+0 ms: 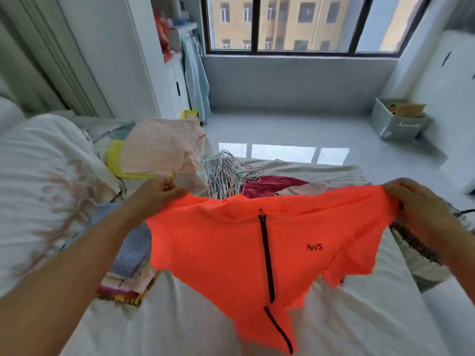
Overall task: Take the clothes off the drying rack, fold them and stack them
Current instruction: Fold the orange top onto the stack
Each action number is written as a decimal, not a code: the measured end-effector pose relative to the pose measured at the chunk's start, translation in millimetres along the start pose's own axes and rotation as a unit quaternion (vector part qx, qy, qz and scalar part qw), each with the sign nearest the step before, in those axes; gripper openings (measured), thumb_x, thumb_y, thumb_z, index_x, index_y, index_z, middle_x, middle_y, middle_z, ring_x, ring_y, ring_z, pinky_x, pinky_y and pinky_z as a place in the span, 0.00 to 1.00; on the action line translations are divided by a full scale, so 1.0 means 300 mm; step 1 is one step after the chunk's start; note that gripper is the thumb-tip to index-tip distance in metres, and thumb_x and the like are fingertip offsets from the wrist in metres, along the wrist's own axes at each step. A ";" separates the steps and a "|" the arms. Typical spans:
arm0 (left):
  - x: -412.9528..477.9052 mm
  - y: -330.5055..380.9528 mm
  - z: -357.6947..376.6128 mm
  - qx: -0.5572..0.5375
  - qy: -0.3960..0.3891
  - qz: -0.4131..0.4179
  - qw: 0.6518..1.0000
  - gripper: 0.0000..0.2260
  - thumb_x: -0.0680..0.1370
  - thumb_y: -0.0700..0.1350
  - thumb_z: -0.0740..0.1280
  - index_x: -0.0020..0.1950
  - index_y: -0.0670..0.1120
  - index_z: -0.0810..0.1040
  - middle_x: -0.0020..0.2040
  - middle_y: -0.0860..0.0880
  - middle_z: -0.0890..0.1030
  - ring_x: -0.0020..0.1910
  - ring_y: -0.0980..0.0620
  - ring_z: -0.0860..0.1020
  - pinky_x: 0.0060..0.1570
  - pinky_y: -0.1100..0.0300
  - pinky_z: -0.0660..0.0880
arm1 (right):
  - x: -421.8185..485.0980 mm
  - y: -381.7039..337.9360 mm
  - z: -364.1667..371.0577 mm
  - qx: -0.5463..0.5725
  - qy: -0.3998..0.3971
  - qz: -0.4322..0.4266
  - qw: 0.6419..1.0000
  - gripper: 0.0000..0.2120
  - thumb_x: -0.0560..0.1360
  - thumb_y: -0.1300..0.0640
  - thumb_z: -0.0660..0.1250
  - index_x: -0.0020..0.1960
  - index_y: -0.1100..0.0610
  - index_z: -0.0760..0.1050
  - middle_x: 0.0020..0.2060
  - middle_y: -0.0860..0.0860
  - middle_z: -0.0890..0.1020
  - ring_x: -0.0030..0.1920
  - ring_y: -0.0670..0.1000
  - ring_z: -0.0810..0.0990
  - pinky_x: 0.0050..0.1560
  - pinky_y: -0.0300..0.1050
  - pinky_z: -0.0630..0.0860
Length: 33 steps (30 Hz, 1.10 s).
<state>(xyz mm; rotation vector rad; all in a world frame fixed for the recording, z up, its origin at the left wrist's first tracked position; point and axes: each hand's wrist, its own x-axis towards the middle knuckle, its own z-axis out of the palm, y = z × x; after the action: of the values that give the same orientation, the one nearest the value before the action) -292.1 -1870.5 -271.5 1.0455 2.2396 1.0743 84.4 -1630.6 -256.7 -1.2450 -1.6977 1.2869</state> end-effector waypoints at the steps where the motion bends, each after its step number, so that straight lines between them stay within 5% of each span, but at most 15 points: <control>1: -0.027 0.048 -0.057 -0.006 -0.041 -0.001 0.999 0.21 0.60 0.61 0.73 0.36 0.46 0.72 0.28 0.51 0.72 0.27 0.55 0.67 0.28 0.61 0.62 | -0.010 -0.040 -0.019 -0.021 0.021 -0.011 0.999 0.11 0.78 0.58 0.60 0.37 0.54 0.72 0.27 0.47 0.72 0.27 0.44 0.68 0.25 0.35 0.64; 4: -0.119 0.172 -0.224 0.100 -0.162 0.018 0.982 0.34 0.44 0.69 0.75 0.41 0.50 0.77 0.36 0.54 0.80 0.34 0.57 0.75 0.37 0.61 0.71 | -0.069 -0.173 -0.065 -0.064 0.017 -0.014 0.998 0.12 0.78 0.60 0.57 0.36 0.54 0.69 0.30 0.50 0.73 0.29 0.47 0.69 0.28 0.40 0.64; 6: -0.185 0.232 -0.312 0.202 -0.194 0.019 0.960 0.30 0.50 0.63 0.78 0.45 0.50 0.77 0.41 0.53 0.80 0.39 0.56 0.76 0.41 0.62 0.73 | -0.118 -0.248 -0.099 -0.110 -0.024 -0.013 0.994 0.13 0.79 0.63 0.56 0.37 0.55 0.69 0.33 0.53 0.71 0.33 0.50 0.68 0.34 0.43 0.65; 8: -0.237 0.270 -0.374 0.243 -0.144 0.025 0.959 0.18 0.62 0.51 0.79 0.43 0.48 0.75 0.40 0.52 0.77 0.38 0.56 0.73 0.36 0.64 0.69 | -0.176 -0.302 -0.128 -0.139 -0.049 -0.026 0.989 0.12 0.79 0.62 0.56 0.38 0.55 0.70 0.36 0.53 0.72 0.35 0.50 0.69 0.37 0.43 0.66; 12: -0.329 0.310 -0.433 0.127 -0.025 0.035 0.991 0.10 0.68 0.43 0.76 0.43 0.44 0.77 0.38 0.49 0.76 0.36 0.53 0.72 0.35 0.61 0.67 | -0.278 -0.367 -0.157 -0.172 -0.009 -0.081 0.982 0.11 0.78 0.61 0.60 0.37 0.56 0.72 0.40 0.57 0.76 0.37 0.52 0.71 0.39 0.46 0.65; 15: -0.392 0.342 -0.445 0.010 0.027 0.054 0.998 0.06 0.69 0.40 0.75 0.41 0.45 0.79 0.36 0.48 0.76 0.37 0.52 0.72 0.35 0.62 0.67 | -0.331 -0.398 -0.177 -0.208 -0.050 0.001 0.977 0.15 0.77 0.49 0.64 0.39 0.58 0.78 0.44 0.59 0.82 0.40 0.55 0.79 0.50 0.49 0.74; 17: -0.426 0.364 -0.447 -0.035 0.048 0.073 0.996 0.04 0.70 0.39 0.74 0.39 0.46 0.81 0.37 0.47 0.78 0.39 0.50 0.74 0.38 0.61 0.70 | -0.377 -0.412 -0.200 -0.336 -0.102 0.052 0.935 0.18 0.74 0.41 0.64 0.40 0.56 0.80 0.43 0.54 0.83 0.42 0.53 0.81 0.53 0.46 0.76; 19: -0.456 0.391 -0.451 -0.068 0.060 0.083 0.992 0.05 0.70 0.38 0.74 0.37 0.47 0.82 0.38 0.46 0.80 0.40 0.50 0.76 0.40 0.61 0.72 | -0.415 -0.431 -0.219 -0.421 -0.119 0.039 0.899 0.14 0.75 0.44 0.65 0.38 0.54 0.78 0.43 0.53 0.81 0.42 0.49 0.78 0.47 0.42 0.73; 21: -0.488 0.424 -0.466 -0.060 0.044 0.084 0.994 0.05 0.69 0.38 0.74 0.39 0.47 0.81 0.38 0.48 0.78 0.39 0.52 0.75 0.38 0.63 0.70 | -0.444 -0.448 -0.245 -0.387 -0.107 0.013 0.916 0.12 0.75 0.48 0.67 0.39 0.56 0.78 0.42 0.54 0.81 0.41 0.50 0.77 0.44 0.42 0.72; 25: -0.538 0.479 -0.515 0.102 -0.015 0.066 0.992 0.07 0.68 0.38 0.75 0.41 0.45 0.78 0.37 0.49 0.74 0.37 0.52 0.71 0.35 0.62 0.67 | -0.465 -0.466 -0.303 -0.136 -0.053 -0.031 0.989 0.09 0.75 0.53 0.67 0.41 0.59 0.75 0.36 0.56 0.77 0.38 0.52 0.73 0.43 0.47 0.69; 29: -0.585 0.530 -0.548 0.071 0.040 0.094 0.992 0.02 0.71 0.40 0.73 0.40 0.46 0.81 0.40 0.48 0.81 0.42 0.51 0.76 0.40 0.61 0.71 | -0.459 -0.500 -0.297 0.026 -0.021 -0.046 0.998 0.05 0.78 0.58 0.61 0.44 0.57 0.73 0.38 0.55 0.71 0.39 0.51 0.70 0.43 0.47 0.67; 33: -0.624 0.577 -0.533 0.061 0.117 0.149 0.980 0.09 0.74 0.39 0.69 0.37 0.51 0.81 0.39 0.54 0.80 0.40 0.56 0.76 0.41 0.64 0.71 | -0.465 -0.520 -0.275 0.064 0.013 -0.043 0.997 0.07 0.77 0.61 0.60 0.40 0.55 0.71 0.35 0.54 0.71 0.36 0.50 0.68 0.36 0.43 0.63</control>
<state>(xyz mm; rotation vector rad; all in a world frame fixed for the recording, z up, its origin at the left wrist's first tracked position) -205.0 -2020.3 -25.3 1.4055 2.4120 1.2522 158.6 -1745.3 -77.9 -1.0980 -1.6071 1.3001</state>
